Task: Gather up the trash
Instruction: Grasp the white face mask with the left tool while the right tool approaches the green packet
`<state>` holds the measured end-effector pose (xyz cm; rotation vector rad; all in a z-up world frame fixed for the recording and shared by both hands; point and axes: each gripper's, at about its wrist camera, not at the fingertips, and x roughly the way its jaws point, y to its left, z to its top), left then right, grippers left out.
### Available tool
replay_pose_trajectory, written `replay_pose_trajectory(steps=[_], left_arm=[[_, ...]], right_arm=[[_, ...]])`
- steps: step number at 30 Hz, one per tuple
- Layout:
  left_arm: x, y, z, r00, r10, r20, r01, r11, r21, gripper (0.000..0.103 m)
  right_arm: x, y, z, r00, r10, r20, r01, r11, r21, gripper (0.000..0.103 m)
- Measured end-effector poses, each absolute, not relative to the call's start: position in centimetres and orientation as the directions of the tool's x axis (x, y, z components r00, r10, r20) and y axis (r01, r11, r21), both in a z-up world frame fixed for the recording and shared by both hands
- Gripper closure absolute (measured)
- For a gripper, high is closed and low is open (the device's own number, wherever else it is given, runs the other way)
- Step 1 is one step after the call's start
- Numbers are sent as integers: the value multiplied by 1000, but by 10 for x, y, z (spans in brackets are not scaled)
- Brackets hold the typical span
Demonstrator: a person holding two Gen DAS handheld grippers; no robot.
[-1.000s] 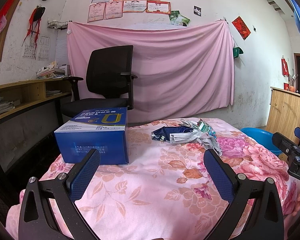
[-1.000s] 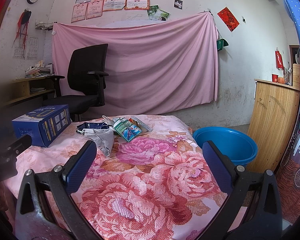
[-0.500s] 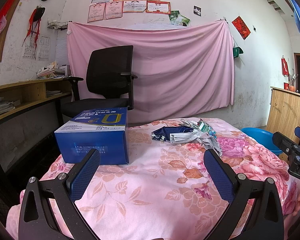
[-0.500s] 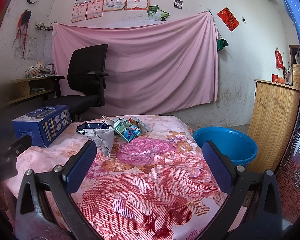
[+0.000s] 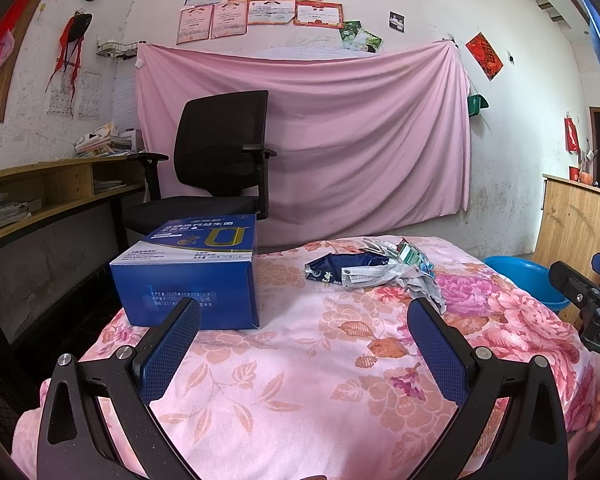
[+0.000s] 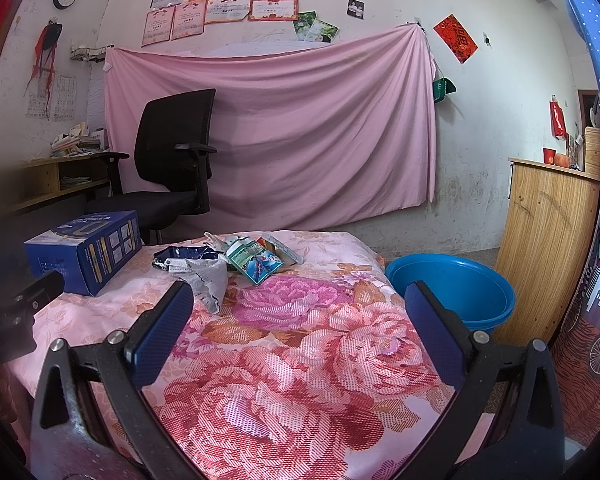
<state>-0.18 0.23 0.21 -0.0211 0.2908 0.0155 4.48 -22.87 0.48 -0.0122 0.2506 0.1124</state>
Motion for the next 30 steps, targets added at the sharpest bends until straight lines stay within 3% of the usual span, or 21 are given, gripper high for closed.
replay_pose_trajectory(steps=[20, 30], left_arm=[[72, -36, 37, 951, -122, -285, 120, 992, -24, 2], [126, -58, 21, 865, -240, -441, 207, 971, -122, 5]], right_arm=[[77, -259, 43, 988, 92, -127, -93, 996, 4, 0], [125, -277, 45, 981, 133, -138, -132, 991, 22, 0]])
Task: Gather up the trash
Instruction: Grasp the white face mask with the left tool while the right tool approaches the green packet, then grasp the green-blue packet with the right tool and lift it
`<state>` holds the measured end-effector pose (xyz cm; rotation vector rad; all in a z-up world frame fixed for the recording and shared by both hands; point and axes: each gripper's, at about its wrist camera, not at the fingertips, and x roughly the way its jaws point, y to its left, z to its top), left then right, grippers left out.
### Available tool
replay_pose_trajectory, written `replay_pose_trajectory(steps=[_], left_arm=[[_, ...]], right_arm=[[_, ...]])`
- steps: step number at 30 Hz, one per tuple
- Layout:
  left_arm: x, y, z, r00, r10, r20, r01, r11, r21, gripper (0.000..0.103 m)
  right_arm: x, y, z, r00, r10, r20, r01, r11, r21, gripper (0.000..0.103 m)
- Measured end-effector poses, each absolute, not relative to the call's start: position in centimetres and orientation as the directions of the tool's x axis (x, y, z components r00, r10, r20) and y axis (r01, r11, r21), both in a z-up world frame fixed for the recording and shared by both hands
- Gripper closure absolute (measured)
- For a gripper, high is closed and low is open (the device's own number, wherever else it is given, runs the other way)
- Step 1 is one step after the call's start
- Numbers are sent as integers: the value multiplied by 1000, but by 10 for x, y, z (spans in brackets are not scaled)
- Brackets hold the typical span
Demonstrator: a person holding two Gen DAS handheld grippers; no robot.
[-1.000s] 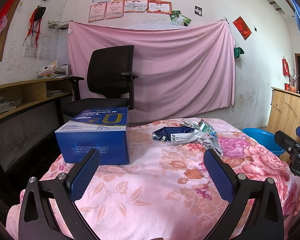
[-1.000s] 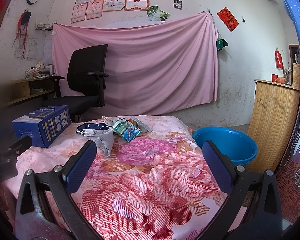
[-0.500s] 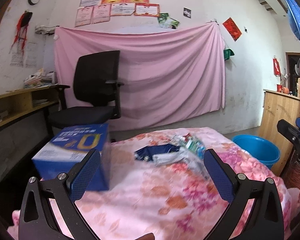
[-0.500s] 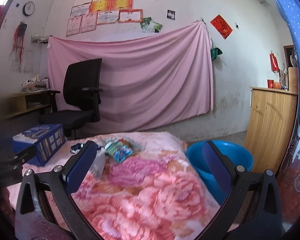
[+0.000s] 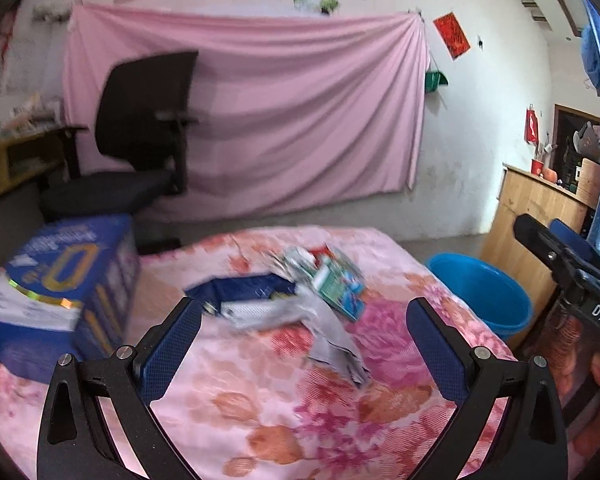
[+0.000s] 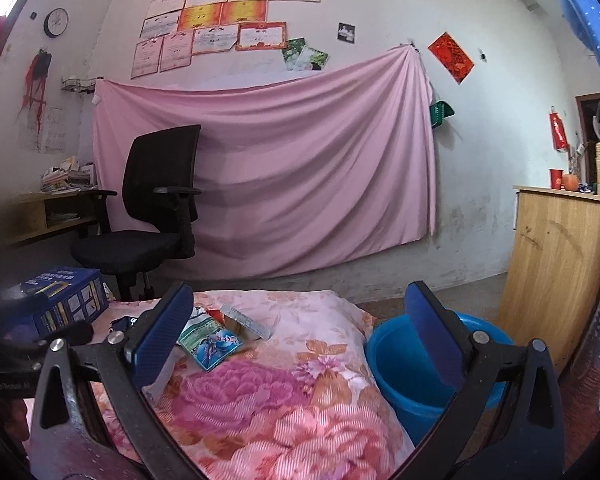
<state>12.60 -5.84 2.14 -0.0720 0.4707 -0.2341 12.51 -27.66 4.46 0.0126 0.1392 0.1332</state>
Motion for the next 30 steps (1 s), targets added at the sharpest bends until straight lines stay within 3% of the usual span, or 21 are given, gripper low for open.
replay_pose_trajectory(steps=[3, 5, 9, 14, 17, 23, 30], left_arm=[[140, -65, 10, 810, -281, -515, 238, 960, -148, 24], [152, -70, 0, 761, -297, -577, 250, 955, -162, 43], [174, -74, -14, 682, -329, -653, 256, 944, -208, 62], [186, -68, -22, 642, -340, -687, 234, 940, -247, 89], [189, -59, -20, 653, -323, -685, 202, 946, -254, 96], [187, -39, -16, 681, -275, -679, 146, 959, -242, 99], [184, -25, -15, 696, -241, -676, 93, 964, -248, 99]], right_arm=[[139, -275, 41, 971, 164, -173, -163, 986, 18, 0], [149, -274, 37, 960, 187, -211, -186, 982, 22, 0], [169, -274, 27, 922, 237, -306, -232, 971, 53, 2], [198, -268, 12, 840, 282, -463, -272, 958, 91, 7], [214, -260, 2, 776, 308, -550, -306, 947, 98, 8], [238, -238, -17, 632, 370, -681, -400, 908, 122, 10], [251, -201, -24, 561, 377, -737, -490, 869, 72, 15]])
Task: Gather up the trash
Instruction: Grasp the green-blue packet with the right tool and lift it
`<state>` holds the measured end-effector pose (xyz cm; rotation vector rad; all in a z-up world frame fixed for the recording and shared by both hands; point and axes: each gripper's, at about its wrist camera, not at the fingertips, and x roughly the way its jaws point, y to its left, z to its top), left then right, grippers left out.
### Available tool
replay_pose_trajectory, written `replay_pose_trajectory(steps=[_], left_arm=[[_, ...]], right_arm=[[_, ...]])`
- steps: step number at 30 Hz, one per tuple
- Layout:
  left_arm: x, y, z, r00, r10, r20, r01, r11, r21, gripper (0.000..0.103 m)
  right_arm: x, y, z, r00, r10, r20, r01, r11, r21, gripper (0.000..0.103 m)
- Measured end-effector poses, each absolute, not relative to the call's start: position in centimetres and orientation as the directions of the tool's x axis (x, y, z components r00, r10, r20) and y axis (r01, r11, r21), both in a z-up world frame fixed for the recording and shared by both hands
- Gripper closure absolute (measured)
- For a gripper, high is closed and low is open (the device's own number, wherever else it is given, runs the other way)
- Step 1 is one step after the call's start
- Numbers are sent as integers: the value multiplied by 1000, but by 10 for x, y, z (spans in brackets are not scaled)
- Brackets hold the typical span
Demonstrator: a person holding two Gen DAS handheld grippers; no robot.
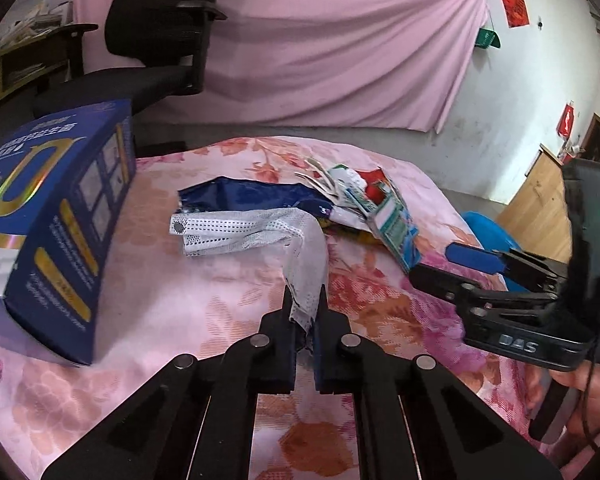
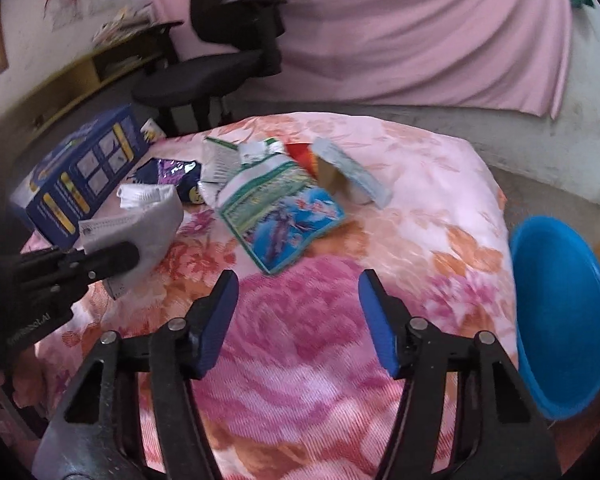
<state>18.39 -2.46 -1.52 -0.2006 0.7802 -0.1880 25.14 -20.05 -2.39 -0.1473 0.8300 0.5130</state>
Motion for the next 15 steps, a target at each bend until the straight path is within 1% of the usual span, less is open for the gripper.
replay_pose_trajectory(steps=[7, 9, 10, 11, 15], left_arm=[[183, -24, -13, 703, -222, -675, 73, 967, -243, 99], [184, -24, -13, 703, -224, -675, 73, 967, -245, 99], [184, -25, -13, 703, -225, -675, 72, 966, -247, 99], [184, -25, -13, 703, -226, -674, 72, 966, -248, 99], [179, -27, -10, 720, -230, -654, 85, 966, -245, 100]], right_arm=[[275, -171, -33, 551, 325, -769, -522, 853, -13, 17], [281, -166, -36, 541, 323, -776, -529, 849, -15, 25], [283, -165, -37, 530, 329, -782, -536, 844, -9, 36], [285, -164, -38, 522, 331, -786, -538, 843, -2, 44], [284, -169, -36, 508, 371, -777, -543, 839, 45, 47]])
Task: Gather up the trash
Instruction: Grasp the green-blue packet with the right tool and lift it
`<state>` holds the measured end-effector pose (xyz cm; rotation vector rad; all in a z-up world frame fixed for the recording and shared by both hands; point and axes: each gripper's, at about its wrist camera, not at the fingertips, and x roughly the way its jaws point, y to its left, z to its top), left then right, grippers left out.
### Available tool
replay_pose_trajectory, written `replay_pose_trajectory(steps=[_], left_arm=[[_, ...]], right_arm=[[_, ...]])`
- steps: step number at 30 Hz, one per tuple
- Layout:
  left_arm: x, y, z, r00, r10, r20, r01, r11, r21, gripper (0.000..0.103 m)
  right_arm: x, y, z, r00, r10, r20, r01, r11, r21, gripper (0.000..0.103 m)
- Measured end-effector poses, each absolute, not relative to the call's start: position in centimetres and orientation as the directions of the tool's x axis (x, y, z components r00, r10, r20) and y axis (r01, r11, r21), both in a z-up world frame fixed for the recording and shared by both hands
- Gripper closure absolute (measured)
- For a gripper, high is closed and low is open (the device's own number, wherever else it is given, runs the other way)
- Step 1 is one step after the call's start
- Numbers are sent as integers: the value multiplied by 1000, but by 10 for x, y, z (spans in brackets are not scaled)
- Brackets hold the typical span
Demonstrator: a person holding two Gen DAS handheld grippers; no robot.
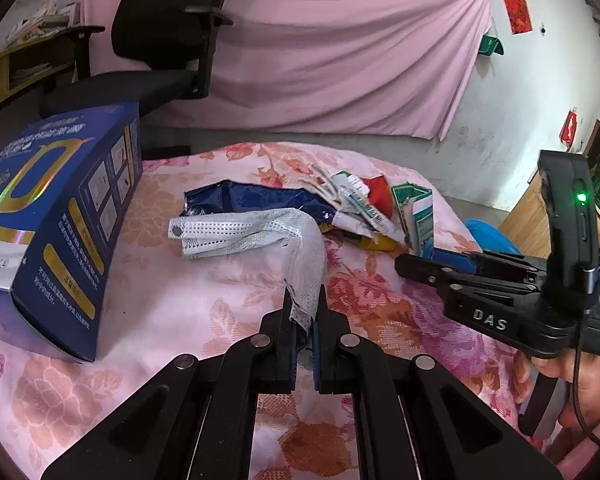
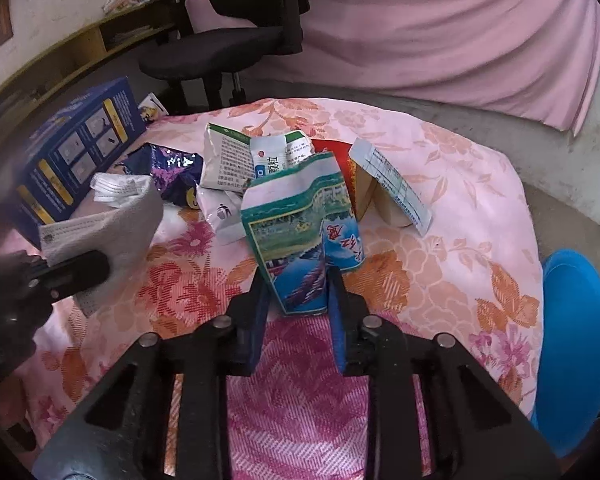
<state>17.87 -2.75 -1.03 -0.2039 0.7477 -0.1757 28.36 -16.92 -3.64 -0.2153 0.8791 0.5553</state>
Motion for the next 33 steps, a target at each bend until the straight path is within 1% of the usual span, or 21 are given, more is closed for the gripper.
replay_pose_trajectory(steps=[4, 6, 8, 9, 10, 11, 13, 19, 22, 24, 25, 26, 28, 30, 33], left_arm=[[169, -38, -2, 760, -212, -615, 109, 974, -201, 100], [164, -44, 5, 788, -205, -580, 122, 976, -179, 100], [160, -51, 12, 811, -199, -551, 133, 979, -157, 100], [159, -54, 16, 817, -200, -541, 139, 979, -151, 100], [160, -56, 19, 822, -201, -533, 144, 979, -145, 100], [160, -60, 21, 825, -199, -530, 148, 979, -137, 100], [162, -64, 23, 820, -197, -537, 150, 980, -132, 100], [167, -62, 11, 786, -180, -591, 120, 983, -140, 100], [168, -57, -1, 762, -181, -621, 104, 982, -159, 100], [168, -56, -7, 750, -181, -636, 95, 981, -168, 100], [168, -56, -10, 744, -182, -643, 91, 981, -172, 100], [169, -53, -12, 740, -184, -646, 90, 980, -177, 100], [170, -49, -17, 729, -185, -659, 83, 980, -183, 100], [170, -47, -23, 717, -186, -672, 77, 979, -189, 100], [169, -43, -26, 713, -196, -673, 76, 976, -203, 100]], right_arm=[[271, -184, -29, 534, 407, -741, -521, 849, 91, 48], [260, -195, -21, 572, 429, -699, -501, 858, 116, 49], [248, -205, -10, 633, 441, -637, -483, 867, 121, 49], [243, -210, -5, 658, 443, -609, -475, 871, 121, 53], [237, -215, 0, 686, 445, -576, -466, 876, 121, 66], [234, -218, 2, 703, 442, -557, -457, 881, 122, 72], [231, -225, 5, 723, 450, -524, -449, 883, 138, 72], [238, -232, 2, 697, 473, -539, -446, 874, 191, 72], [240, -231, -2, 679, 468, -565, -441, 876, 196, 71], [240, -234, -5, 668, 462, -584, -429, 880, 206, 67], [241, -235, -6, 657, 463, -595, -423, 880, 217, 56], [241, -237, -8, 649, 463, -603, -418, 880, 225, 34], [242, -240, -11, 630, 470, -619, -413, 877, 246, 10], [242, -241, -14, 612, 482, -628, -422, 870, 256, 10], [251, -234, -24, 546, 466, -696, -437, 867, 238, 8]])
